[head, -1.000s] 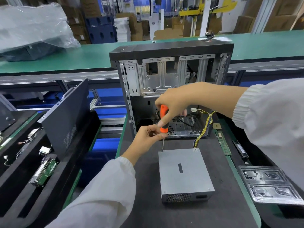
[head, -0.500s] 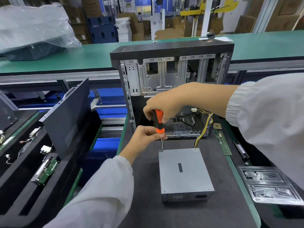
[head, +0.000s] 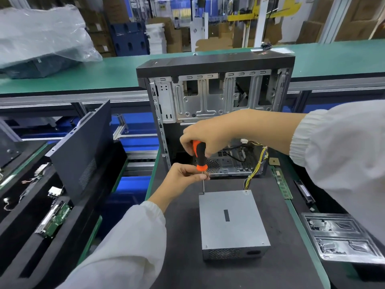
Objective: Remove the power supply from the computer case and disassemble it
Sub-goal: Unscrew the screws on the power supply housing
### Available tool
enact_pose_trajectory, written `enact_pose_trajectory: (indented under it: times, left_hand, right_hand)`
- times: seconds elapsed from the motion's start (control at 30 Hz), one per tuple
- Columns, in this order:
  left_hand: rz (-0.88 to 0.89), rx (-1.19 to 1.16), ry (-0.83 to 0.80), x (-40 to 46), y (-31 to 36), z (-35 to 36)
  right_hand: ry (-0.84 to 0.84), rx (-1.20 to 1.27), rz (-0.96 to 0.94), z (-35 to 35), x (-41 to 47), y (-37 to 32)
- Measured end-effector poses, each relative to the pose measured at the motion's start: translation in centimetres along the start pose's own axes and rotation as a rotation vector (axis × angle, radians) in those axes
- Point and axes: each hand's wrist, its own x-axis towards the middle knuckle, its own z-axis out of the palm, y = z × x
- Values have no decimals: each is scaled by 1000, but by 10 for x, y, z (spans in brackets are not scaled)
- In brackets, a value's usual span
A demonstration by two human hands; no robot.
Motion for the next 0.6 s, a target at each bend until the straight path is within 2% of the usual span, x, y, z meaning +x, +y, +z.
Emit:
enact_pose_trajectory:
  times: [0.07,0.13,0.23,0.33,0.4,0.5,0.6]
  left_hand:
    - [33,54,49,1,-1,2]
    - [46,91,84,2,-2,2]
    - [50,127,67,5,-2,5]
    - [40,160,36,8,-2,5]
    - [0,190,-49,7,-3,3]
    - [-71,321,-178,2,-8,0]
    - [-67,495,-211,1,-16,0]
  right_hand:
    - [-2,50,74,-1,-2,0]
    - [3,71,229,1,-6,-2]
    - [25,-48,331,8,-3,-3]
    - [71,-138,266,12,2,-2]
    - [8,-130,230,6,3,1]
    - [-104,-164,190,-2,0,5]
    - [-64,-206,127,2,-2,7]
